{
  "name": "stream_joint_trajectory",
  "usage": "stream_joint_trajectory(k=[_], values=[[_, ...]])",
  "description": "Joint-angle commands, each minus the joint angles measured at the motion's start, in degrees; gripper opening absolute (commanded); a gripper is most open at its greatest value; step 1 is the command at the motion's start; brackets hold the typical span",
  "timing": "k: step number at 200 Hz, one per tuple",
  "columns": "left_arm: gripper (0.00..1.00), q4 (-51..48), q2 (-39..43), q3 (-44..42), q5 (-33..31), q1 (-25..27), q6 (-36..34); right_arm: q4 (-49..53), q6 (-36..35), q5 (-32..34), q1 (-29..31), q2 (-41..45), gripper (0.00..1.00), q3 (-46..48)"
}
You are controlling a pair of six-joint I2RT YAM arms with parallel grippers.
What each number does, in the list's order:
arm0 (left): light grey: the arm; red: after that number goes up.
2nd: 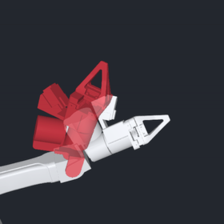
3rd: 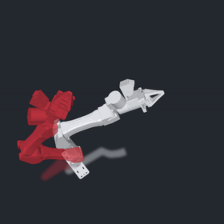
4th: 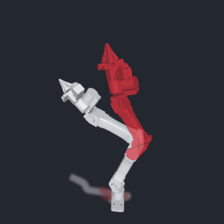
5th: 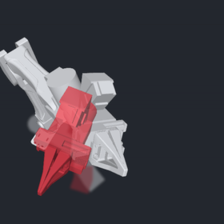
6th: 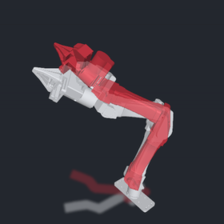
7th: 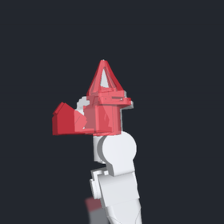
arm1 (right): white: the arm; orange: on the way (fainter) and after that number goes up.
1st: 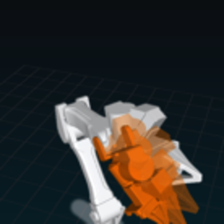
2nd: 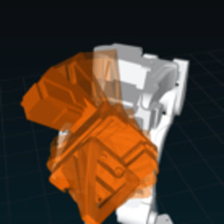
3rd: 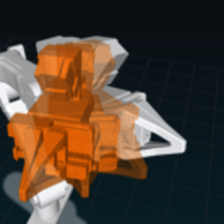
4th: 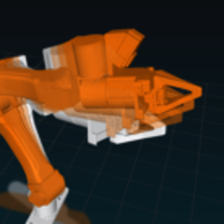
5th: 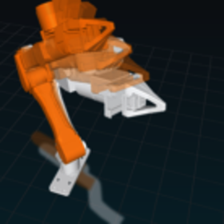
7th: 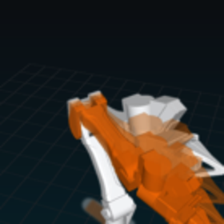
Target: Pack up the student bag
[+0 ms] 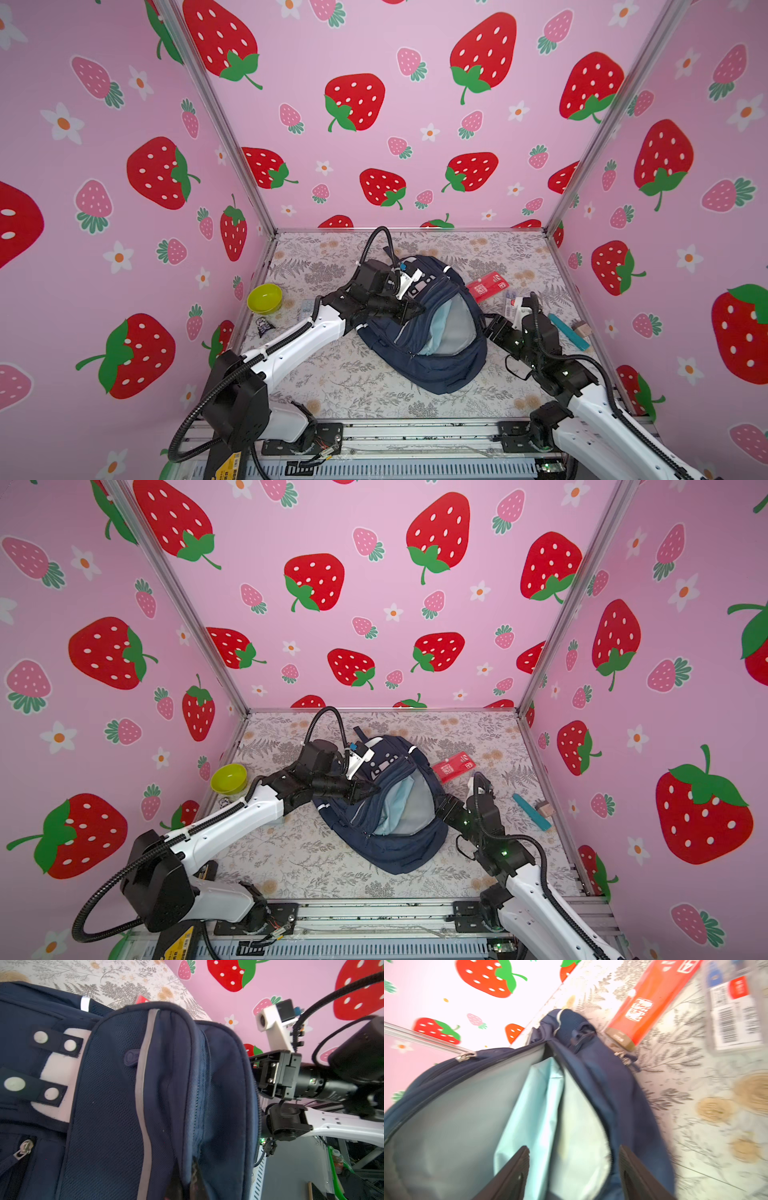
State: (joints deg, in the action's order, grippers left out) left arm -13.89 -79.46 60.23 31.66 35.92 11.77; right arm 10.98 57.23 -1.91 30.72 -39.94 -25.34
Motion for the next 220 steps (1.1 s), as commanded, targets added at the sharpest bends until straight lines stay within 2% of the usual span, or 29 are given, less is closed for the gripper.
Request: stream_joint_trajectory(k=[1, 18, 27, 42, 52, 63, 73, 85, 97, 107, 112, 123, 162, 195, 220], values=[[0.33, -2.37, 2.64, -1.69, -5.22, 1.35, 1.52, 5.63, -4.64, -1.58, -0.40, -2.95, 0.69, -3.23], [0.46, -2.92, 6.43, -3.14, -8.20, 1.95, 3.55, 6.03, -6.75, -1.16, -0.40, -5.03, 0.68, -6.39], [0.52, -5.12, 9.04, -3.17, -12.41, 1.80, 4.25, 6.77, -8.05, -0.11, -0.39, -5.47, 0.68, -8.40], [0.60, -11.24, 13.51, -2.40, -23.06, 1.22, 4.80, 7.73, -9.81, 1.08, -0.40, -5.66, 0.68, -11.44], [0.65, -16.43, 15.71, -1.65, -33.25, -0.05, 6.09, 9.31, -11.28, 1.72, -0.40, -5.74, 0.68, -13.24], [0.72, -22.03, 17.32, -1.15, -41.77, -3.15, 8.13, 9.93, -12.47, 1.62, -0.40, -5.93, 0.68, -14.84], [0.76, -25.62, 17.82, -1.47, -45.05, -8.02, 9.17, 9.86, -13.32, 0.78, -0.31, -6.38, 0.68, -15.63], [0.81, -28.08, 17.19, -2.61, -44.89, -14.73, 9.80, 9.03, -13.97, -1.03, -0.16, -7.34, 0.68, -15.83], [0.84, -28.97, 14.92, -3.19, -41.50, -21.53, 9.65, 8.27, -14.43, -2.80, 0.41, -8.37, 0.68, -15.71], [0.92, -29.62, 11.85, -2.97, -37.92, -26.74, 9.42, 8.26, -14.65, -3.33, 1.27, -9.21, 0.69, -15.72], [1.00, -29.92, 10.16, -2.49, -36.52, -28.78, 9.28, 6.67, -14.69, -3.44, 1.76, -9.50, 0.69, -15.75], [0.99, -31.17, 6.16, -0.74, -36.45, -32.15, 9.36, 6.04, -14.79, -3.56, 2.63, -10.14, 0.69, -15.64], [0.99, -31.32, -7.94, 6.24, -39.98, -36.30, 5.70, 3.73, -14.80, -5.06, 3.81, -11.89, 0.70, -15.03], [0.99, -27.37, -17.03, 8.78, -31.99, -38.51, -0.41, 2.56, -14.34, -5.61, 3.91, -11.65, 0.70, -14.23], [0.99, -26.53, -21.59, 9.32, -30.02, -41.29, -1.64, 3.10, -14.52, -5.82, 3.88, -11.81, 0.71, -14.33]])
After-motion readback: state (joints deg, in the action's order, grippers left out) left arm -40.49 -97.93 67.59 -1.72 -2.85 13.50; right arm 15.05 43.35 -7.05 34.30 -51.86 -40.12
